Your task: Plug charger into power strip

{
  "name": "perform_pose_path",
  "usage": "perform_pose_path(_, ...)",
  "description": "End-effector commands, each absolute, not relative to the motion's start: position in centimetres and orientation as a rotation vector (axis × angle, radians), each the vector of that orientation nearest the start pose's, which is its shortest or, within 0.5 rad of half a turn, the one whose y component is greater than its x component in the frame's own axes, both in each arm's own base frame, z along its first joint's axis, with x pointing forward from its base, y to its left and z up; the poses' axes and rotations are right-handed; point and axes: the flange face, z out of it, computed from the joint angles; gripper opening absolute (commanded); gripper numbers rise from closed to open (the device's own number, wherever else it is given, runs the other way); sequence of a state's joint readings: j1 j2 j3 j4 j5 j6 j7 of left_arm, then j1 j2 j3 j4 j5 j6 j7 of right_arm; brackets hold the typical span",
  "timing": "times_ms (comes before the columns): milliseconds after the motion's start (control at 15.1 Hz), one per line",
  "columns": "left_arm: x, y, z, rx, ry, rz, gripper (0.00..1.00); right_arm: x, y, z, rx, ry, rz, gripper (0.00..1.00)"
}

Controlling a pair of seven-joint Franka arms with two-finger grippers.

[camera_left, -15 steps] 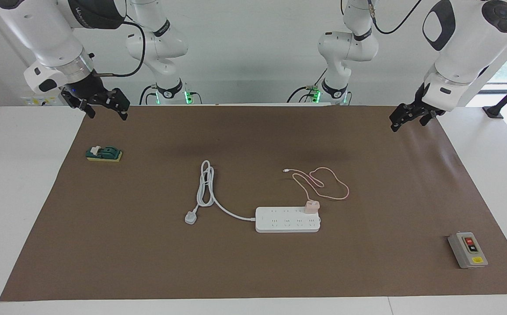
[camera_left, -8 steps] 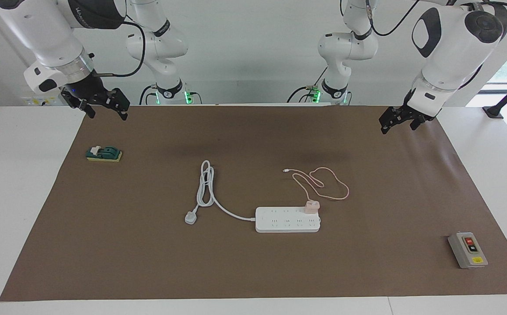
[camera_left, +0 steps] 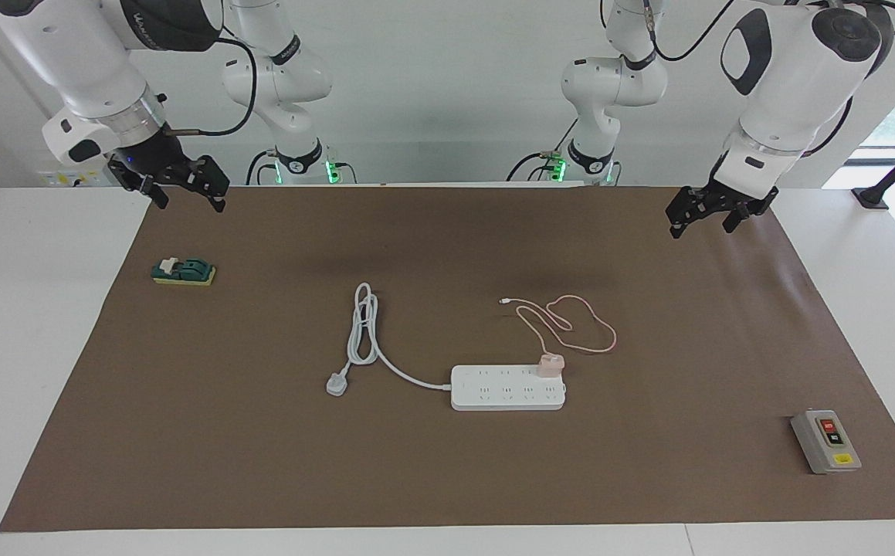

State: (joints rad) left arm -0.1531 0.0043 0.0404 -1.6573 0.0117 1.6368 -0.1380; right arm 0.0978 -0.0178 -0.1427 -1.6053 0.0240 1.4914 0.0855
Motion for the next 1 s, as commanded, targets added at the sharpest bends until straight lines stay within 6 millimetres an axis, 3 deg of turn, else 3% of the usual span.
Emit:
perform_pose_path(0,54.8,-6.3,59.8,-3.139,-0.023,-0.015,1.00,53.4,-2.5,61.2,-3.119,0.174,0.168,1.00)
perform_pose_path(398,55.1,-7.1,58.9,-3.136,-0.014,0.014,1.00,53.4,-2.4,61.2,-3.119,0.171,0.168,1.00)
perform_pose_path(930,55.0,-7.4,59.4,-3.137,-0.004,0.026,1.00,53.4,-2.4,61.2,-3.119,0.171,0.168,1.00)
